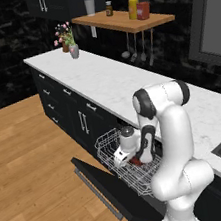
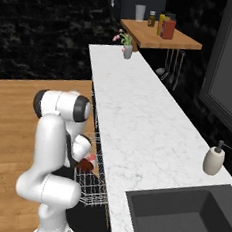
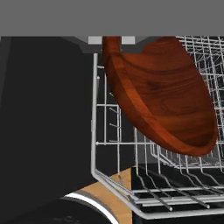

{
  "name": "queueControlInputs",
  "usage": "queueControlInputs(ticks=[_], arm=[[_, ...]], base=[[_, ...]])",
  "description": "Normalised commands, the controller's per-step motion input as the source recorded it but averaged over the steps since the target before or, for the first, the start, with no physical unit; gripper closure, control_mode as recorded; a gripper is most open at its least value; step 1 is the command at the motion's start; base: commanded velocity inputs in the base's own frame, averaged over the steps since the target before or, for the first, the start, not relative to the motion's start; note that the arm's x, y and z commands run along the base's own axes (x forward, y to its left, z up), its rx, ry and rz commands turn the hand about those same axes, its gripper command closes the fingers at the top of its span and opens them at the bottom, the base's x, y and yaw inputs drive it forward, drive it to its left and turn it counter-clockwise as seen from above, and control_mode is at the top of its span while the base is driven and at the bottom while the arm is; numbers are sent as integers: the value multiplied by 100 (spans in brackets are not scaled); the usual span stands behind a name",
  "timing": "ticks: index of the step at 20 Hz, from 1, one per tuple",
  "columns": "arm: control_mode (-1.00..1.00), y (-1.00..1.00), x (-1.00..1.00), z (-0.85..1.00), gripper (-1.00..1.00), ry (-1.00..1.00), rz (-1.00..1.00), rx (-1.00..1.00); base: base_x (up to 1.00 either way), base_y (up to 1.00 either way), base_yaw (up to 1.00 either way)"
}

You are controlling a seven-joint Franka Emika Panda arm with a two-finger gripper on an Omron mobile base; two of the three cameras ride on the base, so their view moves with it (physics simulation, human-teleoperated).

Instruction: Pick up the cup and bowl from the counter, place them in the dishwasher, and close the dishwasher door.

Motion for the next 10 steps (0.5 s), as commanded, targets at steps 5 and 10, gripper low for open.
queueControlInputs(ticks=[5, 10], arm=[[-100, 0, 3, -88, 100, 0, 0, -2], [-100, 0, 0, -83, 100, 0, 0, -2]], base=[[0, 0, 0], [0, 0, 0]])
